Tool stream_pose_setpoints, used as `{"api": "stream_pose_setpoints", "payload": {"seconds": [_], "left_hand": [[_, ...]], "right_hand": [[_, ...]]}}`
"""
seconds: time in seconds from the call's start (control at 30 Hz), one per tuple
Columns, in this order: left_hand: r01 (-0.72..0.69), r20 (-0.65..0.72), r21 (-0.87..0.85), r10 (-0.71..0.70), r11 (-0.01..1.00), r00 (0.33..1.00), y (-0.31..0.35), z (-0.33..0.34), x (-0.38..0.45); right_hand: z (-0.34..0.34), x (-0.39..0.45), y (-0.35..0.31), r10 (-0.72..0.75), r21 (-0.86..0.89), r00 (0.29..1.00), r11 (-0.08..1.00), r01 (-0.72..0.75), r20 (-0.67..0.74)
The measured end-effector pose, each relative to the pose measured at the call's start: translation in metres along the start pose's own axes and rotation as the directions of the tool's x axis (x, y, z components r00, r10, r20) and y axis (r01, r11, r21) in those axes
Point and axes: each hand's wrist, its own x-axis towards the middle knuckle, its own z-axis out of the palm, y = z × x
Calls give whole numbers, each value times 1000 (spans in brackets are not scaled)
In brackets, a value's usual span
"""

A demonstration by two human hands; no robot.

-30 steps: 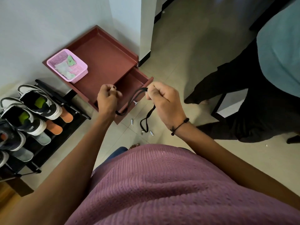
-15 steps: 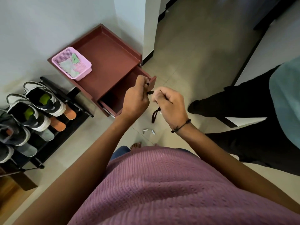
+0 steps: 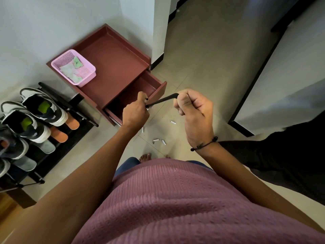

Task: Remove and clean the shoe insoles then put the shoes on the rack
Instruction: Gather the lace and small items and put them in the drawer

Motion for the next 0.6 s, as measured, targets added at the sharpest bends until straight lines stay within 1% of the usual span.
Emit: {"api": "stream_pose_setpoints", "payload": {"seconds": [0.13, 0.23, 0.27, 0.33, 0.4, 0.43, 0.5, 0.57, 0.6], "left_hand": [[77, 44, -6, -77, 997, 996, -13, 5, -1], [100, 89, -22, -98, 995, 991, -16, 3, 0], [107, 95, -55, -101, 993, 990, -15, 0, 2], [102, 89, -225, -83, 969, 993, -12, -8, 4], [54, 21, -446, -50, 894, 999, -2, -21, 4], [17, -30, -522, -38, 853, 999, 5, -30, 2], [-93, -138, -618, 9, 781, 990, 22, -46, -2], [-188, -187, -695, 78, 694, 979, 41, -57, -8], [-219, -194, -708, 113, 672, 974, 49, -59, -9]], "right_hand": [[-1, 5, 3, -5, -58, 1000, 998, 6, 13], [1, 8, 9, 34, -108, 998, 994, -28, 52], [2, 12, 11, 47, -142, 997, 989, -38, 62], [2, 22, 15, 67, -227, 996, 972, -51, 64], [2, 32, 19, 87, -331, 995, 941, -63, 57], [2, 35, 21, 93, -383, 994, 922, -61, 64], [4, 38, 25, 106, -460, 990, 886, -55, 87], [7, 40, 28, 142, -517, 984, 854, -67, 108], [9, 41, 30, 160, -550, 980, 832, -71, 115]]}}
